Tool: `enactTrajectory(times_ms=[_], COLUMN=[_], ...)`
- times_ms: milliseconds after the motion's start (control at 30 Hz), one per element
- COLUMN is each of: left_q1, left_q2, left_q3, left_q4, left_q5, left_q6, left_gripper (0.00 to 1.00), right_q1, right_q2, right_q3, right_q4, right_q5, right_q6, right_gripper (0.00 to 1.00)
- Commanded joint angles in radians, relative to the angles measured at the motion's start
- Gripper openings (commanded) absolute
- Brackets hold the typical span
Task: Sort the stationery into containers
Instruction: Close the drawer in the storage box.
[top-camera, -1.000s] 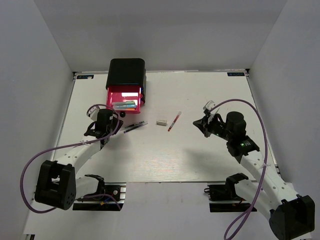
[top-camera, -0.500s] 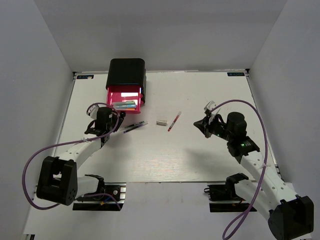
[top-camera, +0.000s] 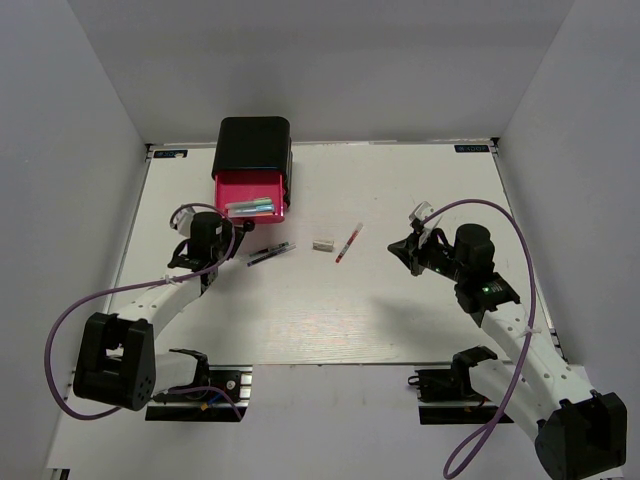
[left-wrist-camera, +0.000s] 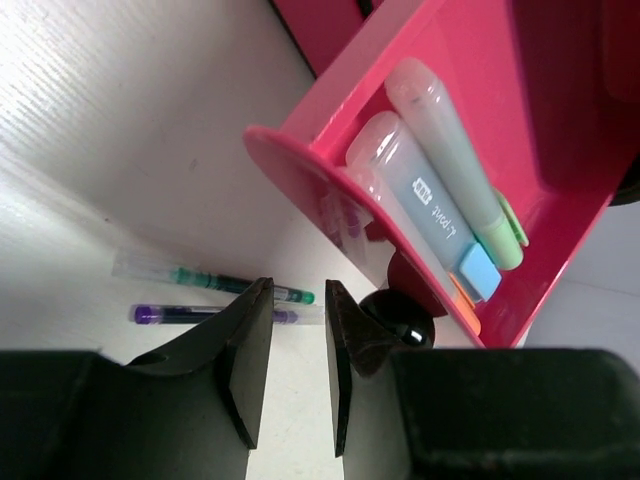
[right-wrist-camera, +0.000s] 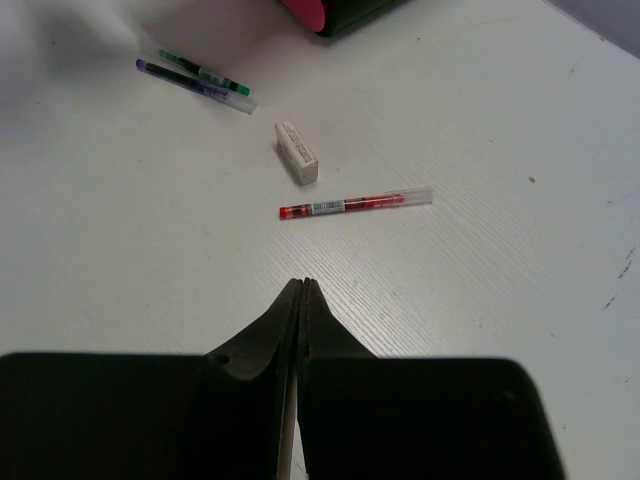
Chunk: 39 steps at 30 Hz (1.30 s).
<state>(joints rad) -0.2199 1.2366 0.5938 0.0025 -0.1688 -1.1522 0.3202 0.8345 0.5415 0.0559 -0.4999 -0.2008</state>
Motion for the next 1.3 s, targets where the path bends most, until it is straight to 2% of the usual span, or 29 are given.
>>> enactTrajectory(times_ms=[0,533,600,700,833,1100,1267], left_q1=[0.002,0.011,0.011,0.011,0.011,-0.007,-0.007], left_q2=[-0.016,0.021,-0.021,-0.074,-0.120,-0.196,-0.206], left_q3=[0.003,0.072,0.008,-0.044,-0.080,-0.071,-0.060], left_q4=[0.085,0.068,0.068,0.077,0.086,0.042,0.033], left_q5=[0.011,-0.008,-0.008,-0.008,0.037,0.037,0.072], left_q6=[-0.024,-0.043,-0.043,-0.043,0.054,0.255,0.376], left_gripper=[0.38,0.41,0.36,0.35,0.35,0.36,0.46], right_q1=[-0.007,-0.012,-0.012,-0.012,-0.012,-0.015,-0.013], right_q2=[-0.015,-0.014,-0.017,-0.014,-0.008,-0.008,-0.009], right_q3=[-0.005,-0.008,-0.002,-0.005,-0.006,-0.006,-0.006], right_q4=[0.042,0.039,0.039,0.041,0.039,0.042,0.042], right_q5=[-0.015,-0.019,-0.016,-0.022,-0.029,-0.026,-0.026], right_q6=[0.009,0.004,0.003,0.004,0.006,0.006,0.004], right_gripper=[0.00,0.00,0.00,0.00,0.00,0.00,0.00])
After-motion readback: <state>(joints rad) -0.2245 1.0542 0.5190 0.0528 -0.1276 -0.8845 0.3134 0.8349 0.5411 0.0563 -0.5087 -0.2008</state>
